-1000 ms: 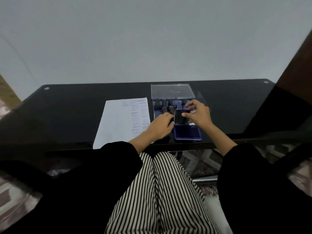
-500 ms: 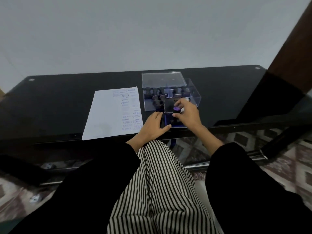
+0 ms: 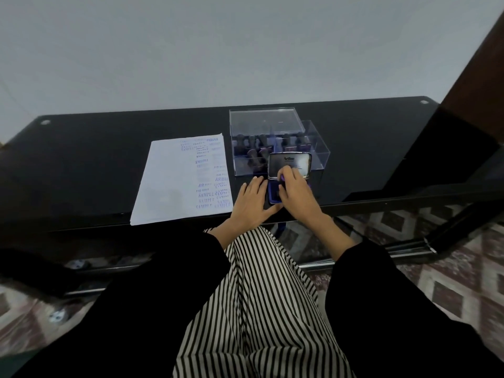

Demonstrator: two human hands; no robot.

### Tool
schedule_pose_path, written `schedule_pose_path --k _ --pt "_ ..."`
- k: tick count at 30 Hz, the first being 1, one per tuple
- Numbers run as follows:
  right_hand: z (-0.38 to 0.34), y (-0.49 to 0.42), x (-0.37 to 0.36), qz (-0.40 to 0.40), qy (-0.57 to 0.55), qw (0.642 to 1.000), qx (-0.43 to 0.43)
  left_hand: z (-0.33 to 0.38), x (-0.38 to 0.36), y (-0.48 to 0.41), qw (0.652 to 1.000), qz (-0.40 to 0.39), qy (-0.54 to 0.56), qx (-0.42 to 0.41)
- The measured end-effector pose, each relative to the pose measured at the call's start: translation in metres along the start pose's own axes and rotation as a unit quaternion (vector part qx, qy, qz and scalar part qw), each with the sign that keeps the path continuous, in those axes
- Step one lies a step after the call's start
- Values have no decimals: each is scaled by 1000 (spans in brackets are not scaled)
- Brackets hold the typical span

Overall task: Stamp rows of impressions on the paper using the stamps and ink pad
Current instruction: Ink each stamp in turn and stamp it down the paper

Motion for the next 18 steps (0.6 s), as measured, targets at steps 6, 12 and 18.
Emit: schedule_pose_path --k 6,12,18 --pt "-1 2 -3 55 -12 998 -11 1 -1 1 1000 3 -11 -6" --pt "-1 3 -4 72 -24 997 -15 1 -1 1 1000 -5 -23 -9" --pt "1 4 -5 73 -31 997 -11 2 0 1 999 -13 -35 -8"
Point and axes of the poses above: each hand's wrist, its own y-axis away from the middle knuckle, its own x-axis out of the back of the hand, z = x × y, the point moved 7 cm from there along -y, towards the middle knuckle, and after that the axes turned 5 degrees about -x, right-handed, at the moved point
